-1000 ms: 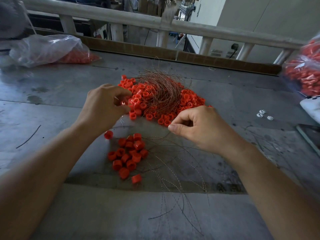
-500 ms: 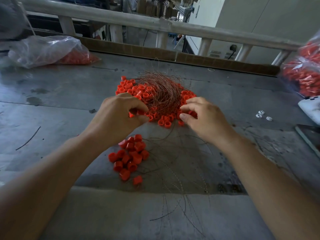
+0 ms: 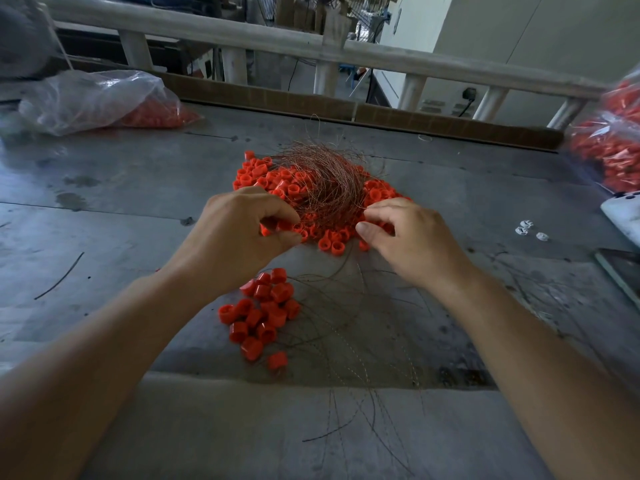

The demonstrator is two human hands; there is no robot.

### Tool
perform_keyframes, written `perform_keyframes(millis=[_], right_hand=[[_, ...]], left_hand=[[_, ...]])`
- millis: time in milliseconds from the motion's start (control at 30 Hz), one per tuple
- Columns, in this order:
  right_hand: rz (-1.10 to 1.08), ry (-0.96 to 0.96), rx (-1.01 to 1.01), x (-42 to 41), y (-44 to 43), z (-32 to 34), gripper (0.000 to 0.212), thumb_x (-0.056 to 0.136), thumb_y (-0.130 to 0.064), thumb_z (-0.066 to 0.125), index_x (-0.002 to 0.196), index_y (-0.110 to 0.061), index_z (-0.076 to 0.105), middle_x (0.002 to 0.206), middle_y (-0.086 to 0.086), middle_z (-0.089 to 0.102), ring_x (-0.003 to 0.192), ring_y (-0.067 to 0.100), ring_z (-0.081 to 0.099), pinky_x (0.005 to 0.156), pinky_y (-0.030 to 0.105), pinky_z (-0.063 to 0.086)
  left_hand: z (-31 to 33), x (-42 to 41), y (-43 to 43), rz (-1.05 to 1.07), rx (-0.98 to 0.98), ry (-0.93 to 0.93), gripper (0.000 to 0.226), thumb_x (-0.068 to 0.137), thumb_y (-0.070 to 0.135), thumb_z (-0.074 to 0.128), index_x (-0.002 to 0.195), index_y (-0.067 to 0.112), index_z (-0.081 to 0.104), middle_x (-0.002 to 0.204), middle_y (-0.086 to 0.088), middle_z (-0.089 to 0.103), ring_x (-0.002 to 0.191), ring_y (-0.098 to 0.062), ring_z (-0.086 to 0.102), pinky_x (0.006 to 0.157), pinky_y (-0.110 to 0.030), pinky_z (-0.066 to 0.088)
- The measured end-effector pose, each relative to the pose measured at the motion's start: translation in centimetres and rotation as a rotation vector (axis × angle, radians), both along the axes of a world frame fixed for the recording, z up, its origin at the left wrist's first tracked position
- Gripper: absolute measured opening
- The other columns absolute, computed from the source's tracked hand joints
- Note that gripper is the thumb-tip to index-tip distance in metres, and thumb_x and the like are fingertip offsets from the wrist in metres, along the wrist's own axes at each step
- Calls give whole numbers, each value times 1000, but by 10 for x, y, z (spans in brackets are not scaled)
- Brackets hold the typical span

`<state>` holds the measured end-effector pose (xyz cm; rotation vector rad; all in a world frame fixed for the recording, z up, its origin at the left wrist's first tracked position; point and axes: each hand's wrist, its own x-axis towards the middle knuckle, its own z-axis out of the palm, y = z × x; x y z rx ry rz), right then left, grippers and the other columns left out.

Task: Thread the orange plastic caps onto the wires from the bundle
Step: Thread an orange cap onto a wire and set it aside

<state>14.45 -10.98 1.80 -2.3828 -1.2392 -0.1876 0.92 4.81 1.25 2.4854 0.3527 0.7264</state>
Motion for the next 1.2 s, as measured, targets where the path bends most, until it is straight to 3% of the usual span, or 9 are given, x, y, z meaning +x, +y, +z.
perform_keyframes(millis=[133,267,367,500,667,800,967,1067,1200], right_hand=[[22,0,32,-6,-4,4,37,89,-34,54,114,-9,63,120,3,60,112,13,52,92,18,33],[18,-37,-72,-5,-5,-1,40,87,-39,55,119,-15,60,136,-1,46,126,13,37,100,23,25],[6,-2,-97,-4,-2,-5,47,87,-39,57,130,-20,50,147,0,32,135,16,25,108,28,18],[21,12,-171,-1,1,-11,57,90,-39,52,139,-15,36,148,0,31,135,13,25,106,21,13],[7,-2,-135,0,1,-11,56,90,-40,51,135,-10,42,138,1,42,127,14,36,100,20,23],[1,43,-89,-5,-2,-8,50,89,-39,53,130,-10,49,129,-1,46,121,11,38,91,12,21],[60,-68,136,-22,-6,10,29,87,-29,60,106,-9,68,104,2,62,96,11,54,83,18,38],[187,-108,199,-41,-6,17,27,83,-27,61,93,-5,71,91,6,66,84,17,59,78,26,45],[307,-209,193,-55,-3,13,24,76,-21,63,89,-3,72,84,9,67,79,23,61,77,29,40]], left_hand=[[1,-1,-1,2,-1,2,18,73,20,75,91,20,72,81,21,57,71,4,54,67,3,36],[0,-1,-4,-3,2,1,19,72,18,75,91,18,72,82,20,57,71,4,54,68,3,37],[1,-1,-3,-6,-5,-5,18,72,18,75,90,19,72,82,18,59,71,3,55,68,0,39],[0,-1,-3,-18,-4,-11,18,72,18,75,90,18,72,83,16,60,72,3,56,70,-3,40],[1,-2,-3,-30,-1,-16,17,72,18,75,89,18,72,82,18,60,72,3,56,70,-1,40],[2,-3,-5,-29,-1,-5,18,73,17,75,90,18,72,82,18,60,73,2,57,69,0,40],[4,-4,-8,-43,-29,-43,26,74,9,73,97,20,71,80,24,56,72,15,54,68,4,37],[6,-4,-14,-113,-113,-87,41,74,9,72,104,35,62,79,24,59,76,14,56,68,1,41],[7,-4,-21,-219,-148,-77,50,72,6,73,93,48,56,79,24,63,75,7,60,66,-4,45]])
